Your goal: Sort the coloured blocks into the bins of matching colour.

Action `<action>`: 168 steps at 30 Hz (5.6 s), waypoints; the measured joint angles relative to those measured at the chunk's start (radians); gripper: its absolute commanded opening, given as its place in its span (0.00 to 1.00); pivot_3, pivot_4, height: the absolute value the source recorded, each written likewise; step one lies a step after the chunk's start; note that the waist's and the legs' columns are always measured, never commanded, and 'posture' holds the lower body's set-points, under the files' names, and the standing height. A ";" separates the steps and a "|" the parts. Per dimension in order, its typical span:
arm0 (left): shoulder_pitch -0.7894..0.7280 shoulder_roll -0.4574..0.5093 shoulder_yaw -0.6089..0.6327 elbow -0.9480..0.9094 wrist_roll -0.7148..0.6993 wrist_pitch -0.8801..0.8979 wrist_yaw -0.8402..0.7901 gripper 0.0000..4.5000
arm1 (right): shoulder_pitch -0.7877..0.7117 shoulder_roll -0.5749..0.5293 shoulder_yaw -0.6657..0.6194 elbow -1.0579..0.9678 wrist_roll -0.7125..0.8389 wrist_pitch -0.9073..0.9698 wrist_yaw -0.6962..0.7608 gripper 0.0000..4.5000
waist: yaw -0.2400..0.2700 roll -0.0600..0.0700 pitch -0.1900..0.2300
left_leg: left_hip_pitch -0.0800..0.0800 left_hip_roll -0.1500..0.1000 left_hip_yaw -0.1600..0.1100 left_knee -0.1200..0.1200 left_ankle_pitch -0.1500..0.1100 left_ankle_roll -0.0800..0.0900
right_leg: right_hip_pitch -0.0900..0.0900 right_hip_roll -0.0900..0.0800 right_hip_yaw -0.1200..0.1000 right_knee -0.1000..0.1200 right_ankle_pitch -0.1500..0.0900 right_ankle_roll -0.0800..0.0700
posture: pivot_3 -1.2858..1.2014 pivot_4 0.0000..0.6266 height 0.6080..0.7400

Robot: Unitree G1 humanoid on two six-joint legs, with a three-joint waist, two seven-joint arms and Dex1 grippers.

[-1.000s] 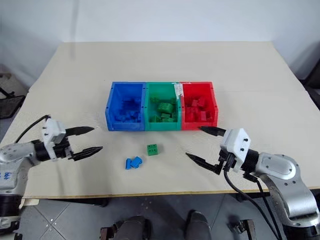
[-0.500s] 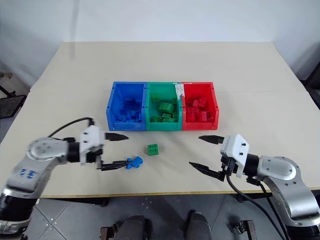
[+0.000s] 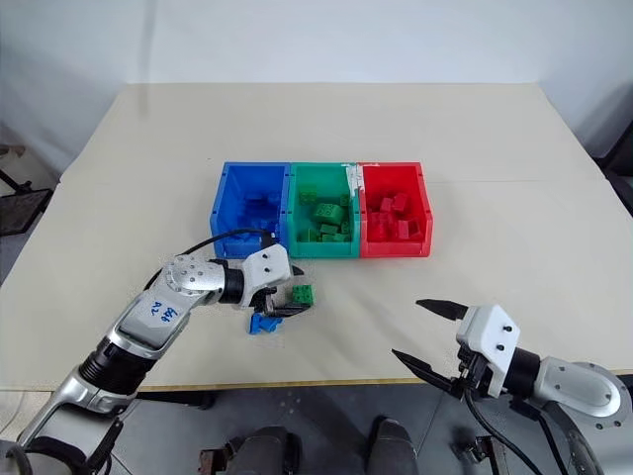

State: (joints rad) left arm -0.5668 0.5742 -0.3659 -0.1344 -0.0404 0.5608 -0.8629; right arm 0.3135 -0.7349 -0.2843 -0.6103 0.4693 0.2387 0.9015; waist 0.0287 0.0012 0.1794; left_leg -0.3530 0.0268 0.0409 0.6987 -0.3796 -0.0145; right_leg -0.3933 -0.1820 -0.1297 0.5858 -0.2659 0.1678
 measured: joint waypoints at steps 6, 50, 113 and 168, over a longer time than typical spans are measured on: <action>0.001 -0.009 0.010 0.003 -0.026 0.000 -0.044 0.33 | 0.014 0.010 0.000 -0.007 -0.003 -0.012 -0.013 1.00 | 0.001 0.000 0.000 | 0.000 0.000 0.000 0.000 0.000 0.000 | 0.000 0.000 0.000 0.000 0.000 0.000 | 0.52 0.24 1.00; 0.496 0.260 0.744 0.138 -0.371 -0.384 -0.259 0.99 | -0.468 0.011 0.267 0.158 0.011 -0.002 0.096 1.00 | -0.017 0.000 0.000 | 0.000 0.001 -0.001 -0.001 -0.001 0.000 | -0.001 0.000 -0.001 0.001 0.000 0.000 | 0.52 0.24 1.00; -0.053 -0.103 0.368 0.065 -0.195 -0.013 0.443 0.19 | -0.224 0.165 0.034 0.053 0.045 -0.044 -0.154 1.00 | 0.023 -0.001 0.000 | 0.000 0.000 0.001 0.003 -0.002 0.000 | 0.000 0.000 0.000 0.000 0.000 0.000 | 0.52 0.24 1.00; 0.438 0.209 0.280 -0.191 -0.175 -0.131 -0.056 0.72 | -0.305 0.010 0.224 0.197 -0.042 -0.101 0.149 1.00 | 0.006 0.001 -0.001 | 0.002 0.002 0.003 0.002 -0.003 0.000 | 0.000 0.000 -0.001 0.001 0.000 0.000 | 0.52 0.24 1.00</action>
State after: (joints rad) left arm -0.1293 0.7829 -0.0855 -0.3255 -0.2154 0.4296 -0.9192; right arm 0.0083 -0.7244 -0.0600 -0.4133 0.4278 0.1382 1.0502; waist 0.0346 0.0025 0.1783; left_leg -0.3513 0.0287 0.0442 0.7003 -0.3828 -0.0147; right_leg -0.3934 -0.1817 -0.1303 0.5867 -0.2657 0.1679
